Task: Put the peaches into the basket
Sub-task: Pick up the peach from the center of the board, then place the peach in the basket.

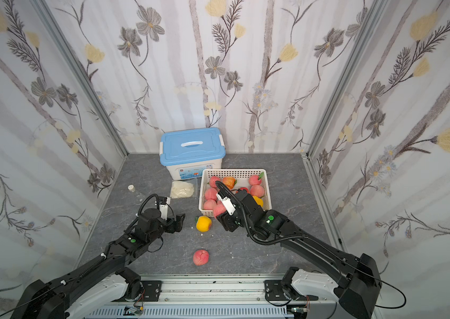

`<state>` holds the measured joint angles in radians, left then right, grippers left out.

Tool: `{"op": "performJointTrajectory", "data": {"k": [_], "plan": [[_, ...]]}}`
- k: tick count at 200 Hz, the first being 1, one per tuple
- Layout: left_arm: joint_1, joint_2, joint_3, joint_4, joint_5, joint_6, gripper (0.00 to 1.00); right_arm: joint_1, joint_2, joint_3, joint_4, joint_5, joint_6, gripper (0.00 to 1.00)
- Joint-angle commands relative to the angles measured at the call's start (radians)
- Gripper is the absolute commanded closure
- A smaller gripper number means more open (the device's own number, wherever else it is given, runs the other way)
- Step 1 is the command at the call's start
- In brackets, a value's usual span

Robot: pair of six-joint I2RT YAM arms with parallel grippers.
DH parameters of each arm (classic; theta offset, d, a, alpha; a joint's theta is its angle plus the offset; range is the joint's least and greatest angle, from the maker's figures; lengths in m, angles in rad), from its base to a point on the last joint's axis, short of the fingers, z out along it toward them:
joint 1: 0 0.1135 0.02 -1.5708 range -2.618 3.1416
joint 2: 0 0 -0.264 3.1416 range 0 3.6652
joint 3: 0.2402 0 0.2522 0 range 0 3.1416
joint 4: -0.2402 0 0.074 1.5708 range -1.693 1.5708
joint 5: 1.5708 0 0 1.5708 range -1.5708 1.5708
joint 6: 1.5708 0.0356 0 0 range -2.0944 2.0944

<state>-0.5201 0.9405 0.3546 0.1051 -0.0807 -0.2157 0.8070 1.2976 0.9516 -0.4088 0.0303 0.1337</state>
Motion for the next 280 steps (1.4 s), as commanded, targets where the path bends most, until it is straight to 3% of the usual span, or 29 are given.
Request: {"op": "performJointTrajectory", "data": {"k": [1, 95, 280], "plan": [[0.000, -0.001, -0.006, 0.054, 0.013, 0.021, 0.05, -0.058, 0.000, 0.026, 0.014, 0.018, 0.011, 0.40], [0.000, 0.003, -0.006, 0.059, 0.030, 0.027, 0.05, -0.276, 0.234, 0.227, 0.031, 0.058, 0.111, 0.40], [0.001, -0.026, -0.006, 0.042, 0.052, 0.023, 0.05, -0.396, 0.718, 0.548, 0.000, 0.091, 0.130, 0.40]]}}
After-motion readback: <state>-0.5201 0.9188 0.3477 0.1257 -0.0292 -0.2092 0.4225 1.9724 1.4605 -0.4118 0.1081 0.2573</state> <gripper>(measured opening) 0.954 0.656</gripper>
